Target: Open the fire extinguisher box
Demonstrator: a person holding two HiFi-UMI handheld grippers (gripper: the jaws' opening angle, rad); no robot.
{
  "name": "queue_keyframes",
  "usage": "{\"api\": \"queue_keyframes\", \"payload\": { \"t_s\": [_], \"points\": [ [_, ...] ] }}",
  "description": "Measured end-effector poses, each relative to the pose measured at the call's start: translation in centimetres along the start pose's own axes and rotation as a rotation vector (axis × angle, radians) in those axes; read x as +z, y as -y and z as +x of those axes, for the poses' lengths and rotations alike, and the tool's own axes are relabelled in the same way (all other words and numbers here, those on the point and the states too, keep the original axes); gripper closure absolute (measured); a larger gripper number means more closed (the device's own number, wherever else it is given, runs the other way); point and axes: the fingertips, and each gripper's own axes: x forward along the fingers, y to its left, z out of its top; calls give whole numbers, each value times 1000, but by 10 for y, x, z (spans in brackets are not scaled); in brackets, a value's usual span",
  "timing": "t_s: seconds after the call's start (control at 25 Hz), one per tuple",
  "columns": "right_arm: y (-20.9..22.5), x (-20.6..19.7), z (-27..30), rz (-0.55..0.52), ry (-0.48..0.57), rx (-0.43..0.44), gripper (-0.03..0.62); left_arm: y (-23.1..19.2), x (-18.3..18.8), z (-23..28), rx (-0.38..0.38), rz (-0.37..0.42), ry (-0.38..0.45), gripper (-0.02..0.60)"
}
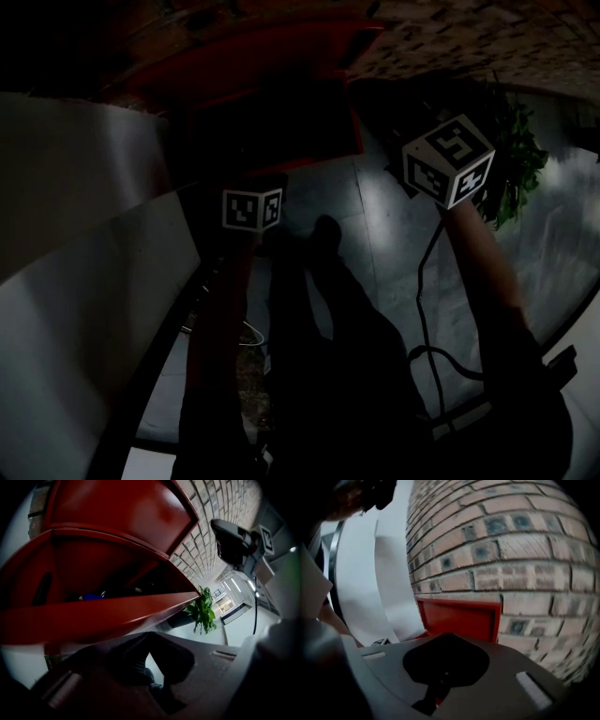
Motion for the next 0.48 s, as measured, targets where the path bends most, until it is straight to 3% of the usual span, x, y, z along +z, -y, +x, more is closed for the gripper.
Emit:
{"api": "queue_keyframes", "payload": {
  "t_s": [0.12, 0.48],
  "points": [
    [-12, -21, -5, 85, -22, 41, 592, -5, -3, -6, 5, 7, -11, 583],
    [-28, -19, -1, 81, -41, 68, 592, -9, -3, -10, -24, -59, 14, 583]
  ]
}}
